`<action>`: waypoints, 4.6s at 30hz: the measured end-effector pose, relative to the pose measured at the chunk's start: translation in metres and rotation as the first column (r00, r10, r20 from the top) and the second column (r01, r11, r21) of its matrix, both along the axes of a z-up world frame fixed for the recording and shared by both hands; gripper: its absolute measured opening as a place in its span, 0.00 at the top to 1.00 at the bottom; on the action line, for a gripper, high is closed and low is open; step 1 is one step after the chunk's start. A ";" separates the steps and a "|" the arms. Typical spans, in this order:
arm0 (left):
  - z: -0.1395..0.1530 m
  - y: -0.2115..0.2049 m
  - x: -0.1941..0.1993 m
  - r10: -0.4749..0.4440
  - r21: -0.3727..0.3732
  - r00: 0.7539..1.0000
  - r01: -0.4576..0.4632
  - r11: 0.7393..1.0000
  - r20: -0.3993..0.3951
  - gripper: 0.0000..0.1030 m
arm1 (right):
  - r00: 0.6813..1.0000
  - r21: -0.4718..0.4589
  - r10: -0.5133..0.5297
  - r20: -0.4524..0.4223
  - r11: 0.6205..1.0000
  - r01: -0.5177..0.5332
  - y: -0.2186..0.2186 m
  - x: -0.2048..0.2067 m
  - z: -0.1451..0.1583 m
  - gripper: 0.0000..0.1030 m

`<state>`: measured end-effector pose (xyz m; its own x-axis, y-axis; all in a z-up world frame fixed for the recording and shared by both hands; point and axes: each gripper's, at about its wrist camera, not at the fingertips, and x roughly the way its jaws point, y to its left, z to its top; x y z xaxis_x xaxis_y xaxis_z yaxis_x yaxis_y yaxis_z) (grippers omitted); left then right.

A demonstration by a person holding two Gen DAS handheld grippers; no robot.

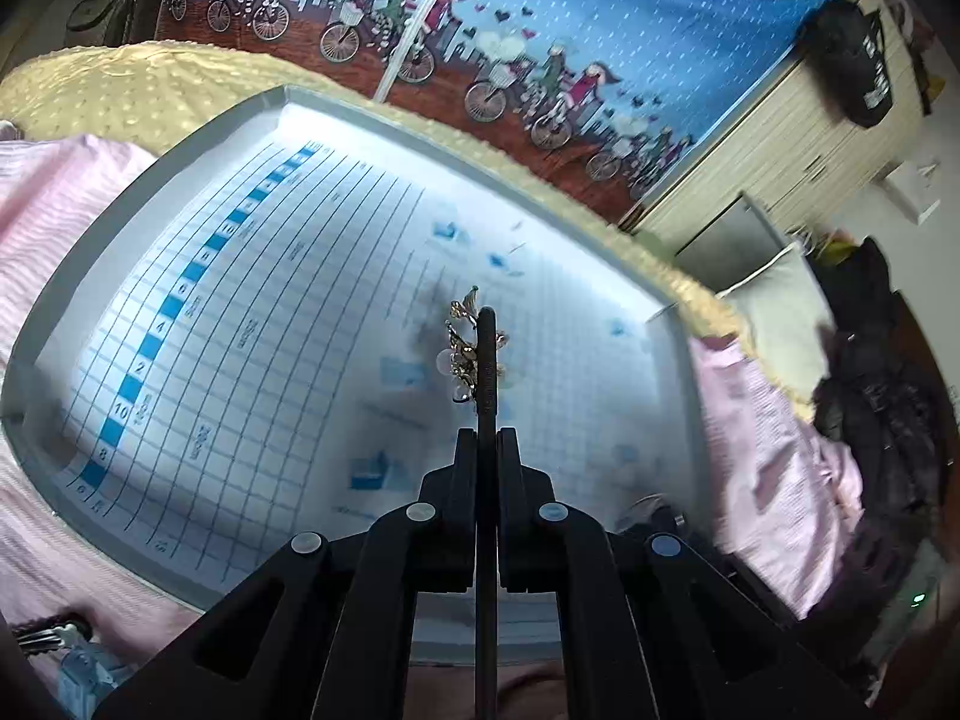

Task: Organize jewelry
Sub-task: 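Lower the charm onto the tray with the left tool while the right tool releases the hoops there, then withdraw both tools from the tray toward the blue watch and black hair tie, then grasp the blue watch with the left tool while the right tool grasps the black hair tie, then place the watch on the tray with the left tool while the right tool drops the hair tie there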

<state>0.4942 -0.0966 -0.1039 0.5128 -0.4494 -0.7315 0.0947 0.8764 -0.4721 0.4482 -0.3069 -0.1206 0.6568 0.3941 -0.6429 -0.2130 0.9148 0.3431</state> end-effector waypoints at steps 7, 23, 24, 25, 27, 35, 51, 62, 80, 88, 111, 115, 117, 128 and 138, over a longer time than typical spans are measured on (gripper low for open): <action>0.006 0.006 -0.017 -0.003 -0.019 0.998 0.002 1.000 -0.060 0.95 | 0.997 0.027 0.038 -0.073 0.999 -0.036 -0.005 -0.001 0.000 0.38; 0.082 0.056 -0.141 0.135 0.012 0.987 -0.136 0.991 0.083 0.36 | 0.994 -0.074 0.000 0.109 0.997 0.008 -0.001 -0.090 0.060 0.00; 0.086 0.058 -0.151 0.139 0.029 0.985 -0.142 0.989 0.102 0.36 | 0.992 -0.073 0.003 0.123 0.997 0.006 -0.001 -0.097 0.064 0.00; 0.090 0.056 -0.160 0.142 0.050 0.982 -0.149 0.988 0.121 0.36 | 0.990 -0.070 0.006 0.139 0.998 0.004 0.001 -0.105 0.068 0.00; 0.096 0.056 -0.176 0.148 0.086 0.977 -0.162 0.983 0.157 0.36 | 0.985 -0.068 0.010 0.171 0.998 0.002 0.005 -0.122 0.077 0.00; 0.107 0.059 -0.242 0.101 0.250 0.950 -0.179 0.952 0.294 0.36 | 0.962 -0.039 -0.016 0.274 0.999 0.027 0.012 -0.197 0.100 0.00; 0.071 0.101 -0.314 -0.014 0.396 0.971 -0.084 0.914 0.239 0.36 | 0.989 -0.006 -0.052 0.140 0.999 0.054 0.033 -0.264 0.061 0.00; 0.030 0.109 -0.286 -0.047 0.360 0.998 0.029 0.933 0.042 0.36 | 0.998 -0.054 -0.004 -0.063 0.999 0.001 0.048 -0.239 0.021 0.00; 0.008 0.117 -0.180 -0.034 0.332 0.999 0.025 0.943 0.020 0.36 | 0.988 0.049 0.015 -0.152 0.999 -0.007 0.059 -0.181 -0.020 0.15; -0.005 0.129 -0.147 0.043 0.247 0.998 -0.053 0.968 0.044 0.37 | 0.991 0.086 -0.067 -0.116 0.993 0.077 0.054 -0.176 -0.024 0.38; -0.018 0.113 -0.148 -0.043 0.166 0.996 0.029 0.986 0.079 0.78 | 0.995 0.126 -0.019 -0.094 0.992 0.030 0.069 -0.168 -0.023 0.58; -0.017 0.118 -0.152 -0.041 0.117 0.996 0.032 0.993 0.081 0.81 | 0.996 0.124 -0.011 -0.089 0.992 0.022 0.071 -0.168 -0.021 0.58; -0.016 0.117 -0.155 -0.056 0.113 0.995 0.046 0.993 0.084 0.82 | 0.996 0.119 -0.006 -0.083 0.993 0.016 0.072 -0.169 -0.020 0.58; -0.016 0.102 -0.181 -0.122 0.138 0.985 0.105 0.985 0.121 0.86 | 0.997 0.119 0.001 -0.074 0.993 0.008 0.075 -0.172 -0.016 0.64; -0.013 0.096 -0.195 -0.144 0.132 0.978 0.124 0.983 0.153 0.86 | 0.997 0.119 0.047 -0.063 0.992 -0.040 0.084 -0.176 -0.012 0.70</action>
<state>0.2992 -0.0004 -0.1172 0.5696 -0.4352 -0.6972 0.2813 0.9003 -0.3322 0.2723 -0.2225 -0.1321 0.5954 0.4968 -0.6314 -0.2254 0.8576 0.4622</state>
